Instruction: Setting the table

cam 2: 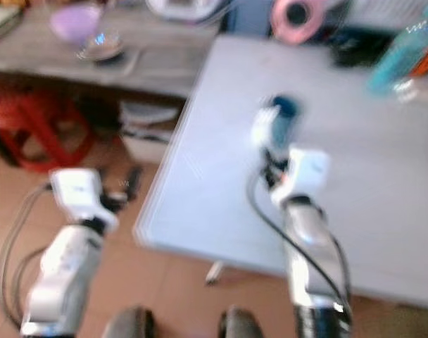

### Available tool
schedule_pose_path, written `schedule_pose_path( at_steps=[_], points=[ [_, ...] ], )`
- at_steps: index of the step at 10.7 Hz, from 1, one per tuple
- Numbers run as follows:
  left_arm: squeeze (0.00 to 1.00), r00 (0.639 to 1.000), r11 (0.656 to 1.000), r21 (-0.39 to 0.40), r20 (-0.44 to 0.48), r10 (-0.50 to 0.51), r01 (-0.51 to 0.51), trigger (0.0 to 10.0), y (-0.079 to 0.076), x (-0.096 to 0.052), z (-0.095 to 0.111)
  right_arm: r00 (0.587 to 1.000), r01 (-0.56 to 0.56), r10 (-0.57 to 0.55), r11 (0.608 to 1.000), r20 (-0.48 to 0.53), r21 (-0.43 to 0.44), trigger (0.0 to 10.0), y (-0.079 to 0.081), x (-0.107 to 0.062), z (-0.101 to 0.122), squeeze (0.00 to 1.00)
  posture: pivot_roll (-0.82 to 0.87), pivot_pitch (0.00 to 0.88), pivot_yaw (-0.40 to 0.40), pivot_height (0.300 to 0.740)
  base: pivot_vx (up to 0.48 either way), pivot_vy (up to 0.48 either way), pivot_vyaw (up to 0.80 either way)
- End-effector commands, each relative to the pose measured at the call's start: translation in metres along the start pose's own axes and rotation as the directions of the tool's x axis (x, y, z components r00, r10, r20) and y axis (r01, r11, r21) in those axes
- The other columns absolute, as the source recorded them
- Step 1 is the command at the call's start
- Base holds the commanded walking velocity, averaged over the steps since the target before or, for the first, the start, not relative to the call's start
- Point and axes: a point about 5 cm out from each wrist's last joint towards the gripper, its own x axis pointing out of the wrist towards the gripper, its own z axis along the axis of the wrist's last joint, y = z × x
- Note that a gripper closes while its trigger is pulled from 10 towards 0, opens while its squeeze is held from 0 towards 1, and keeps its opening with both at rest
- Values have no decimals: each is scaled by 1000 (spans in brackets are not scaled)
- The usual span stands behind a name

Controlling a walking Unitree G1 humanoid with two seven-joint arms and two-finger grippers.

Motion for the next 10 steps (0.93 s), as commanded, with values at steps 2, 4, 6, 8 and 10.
schedule_pose_path(
  at_steps=[2, 4, 6, 8, 10],
  points=[
    [0, 1000, 1000, 17, 0, 13, -13, 10000, 8, -3, 3, 1000, -31, 31, 999, 2, 23, 10000, 9, -1, 1, 0, -9, 142, -1, 740, 0, 0, 0],
    [0, 1000, 1000, 21, -10, 6, -6, 10000, 9, -5, 2, 996, -40, 41, 999, -84, 14, 10000, 11, -4, -14, 0, -5, 154, 4, 740, 0, 0, 0],
    [0, 1000, 1000, 24, -17, -2, 2, 10000, 10, -5, 3, 982, -72, 78, 997, -169, 40, 10000, 19, -5, -27, 0, -3, 161, 9, 740, 0, 0, 0],
    [0, 1000, 1000, 25, -20, -7, 8, 10000, 9, -6, 3, 978, -108, 120, 991, -172, 76, 10000, 34, -4, -27, 0, 5, 168, 11, 740, 0, 0, 0],
    [0, 1000, 1000, 25, -21, -8, 8, 10000, 9, -6, 4, 974, -131, 146, 987, -173, 94, 10000, 45, -2, -24, 0, 8, 170, 10, 740, 0, 0, 0]
  ],
)
